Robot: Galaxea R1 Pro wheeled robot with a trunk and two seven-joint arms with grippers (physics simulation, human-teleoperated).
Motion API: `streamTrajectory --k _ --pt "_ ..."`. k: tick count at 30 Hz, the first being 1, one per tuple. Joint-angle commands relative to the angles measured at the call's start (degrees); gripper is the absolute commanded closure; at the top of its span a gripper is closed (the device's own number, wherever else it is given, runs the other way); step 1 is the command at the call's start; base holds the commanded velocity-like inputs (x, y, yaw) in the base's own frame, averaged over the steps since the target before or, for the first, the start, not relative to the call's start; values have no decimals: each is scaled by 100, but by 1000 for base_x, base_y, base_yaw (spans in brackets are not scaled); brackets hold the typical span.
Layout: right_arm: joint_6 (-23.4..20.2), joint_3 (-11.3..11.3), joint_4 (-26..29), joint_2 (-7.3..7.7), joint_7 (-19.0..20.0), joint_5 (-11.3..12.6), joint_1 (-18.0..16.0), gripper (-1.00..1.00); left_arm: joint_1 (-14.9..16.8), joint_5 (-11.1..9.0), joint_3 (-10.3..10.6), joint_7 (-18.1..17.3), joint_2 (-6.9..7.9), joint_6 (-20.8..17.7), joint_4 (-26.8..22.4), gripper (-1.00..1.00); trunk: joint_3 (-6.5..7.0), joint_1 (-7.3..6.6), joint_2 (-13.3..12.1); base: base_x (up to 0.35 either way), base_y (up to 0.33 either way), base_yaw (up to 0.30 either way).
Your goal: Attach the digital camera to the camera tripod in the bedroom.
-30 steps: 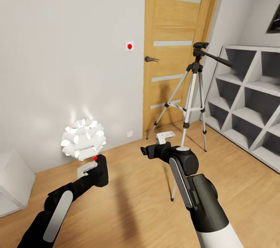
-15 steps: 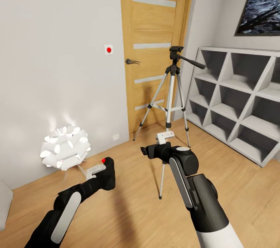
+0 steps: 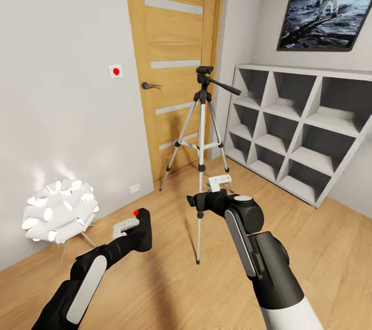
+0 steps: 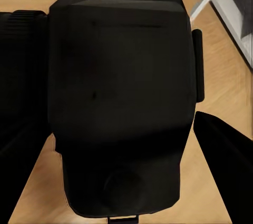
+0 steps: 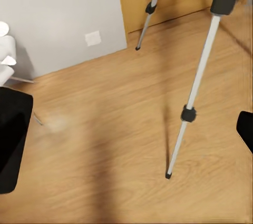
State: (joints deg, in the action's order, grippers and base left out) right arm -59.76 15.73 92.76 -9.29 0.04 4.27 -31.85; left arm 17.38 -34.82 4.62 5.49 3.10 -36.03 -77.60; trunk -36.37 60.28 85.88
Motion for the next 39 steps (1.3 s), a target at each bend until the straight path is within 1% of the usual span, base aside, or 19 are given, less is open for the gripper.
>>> streamTrajectory --k 1,8,11,16,17,19,21,26,32,39 --pt "-24 -3 3 -2 -4 18 -5 -100 2 -64 11 58 12 -14 -10 100 13 -23 -38 0 0 -273" --pt "-24 -2 5 -2 -4 20 -5 -100 2 -76 9 57 32 -12 42 100 139 -177 -319 0 0 -273" --pt "-24 -1 5 -2 -4 21 -5 -100 2 -82 -160 46 41 -12 53 100 192 -242 -440 0 0 -273" --pt "-24 4 3 -2 -4 21 -5 -100 2 -103 -617 -22 29 -16 60 100 282 -352 -640 0 0 -272" --pt "-24 4 3 -2 -4 21 -5 -100 2 -103 -617 -22 29 -16 60 100 300 -374 -680 0 0 -272" --pt "-24 4 4 -2 -4 21 -5 -100 2 -107 -726 -44 24 -19 62 100 336 -418 -760 0 0 -271" --pt "-24 6 3 -2 -4 21 -5 -100 2 -112 -792 -61 21 -22 62 100 372 -462 -841 0 0 -269" --pt "-24 8 1 -2 -4 21 -2 -100 2 -114 -866 -115 22 -37 65 100 462 -572 -1041 0 0 -268" --pt "-24 9 3 -2 -4 21 -1 -100 2 -113 -895 -216 37 -50 69 100 569 -704 -1282 0 0 -267" --pt "-24 6 1 -2 -4 26 1 -100 -30 -126 -924 -246 29 -34 5 100 695 -857 -1563 0 0 -243"
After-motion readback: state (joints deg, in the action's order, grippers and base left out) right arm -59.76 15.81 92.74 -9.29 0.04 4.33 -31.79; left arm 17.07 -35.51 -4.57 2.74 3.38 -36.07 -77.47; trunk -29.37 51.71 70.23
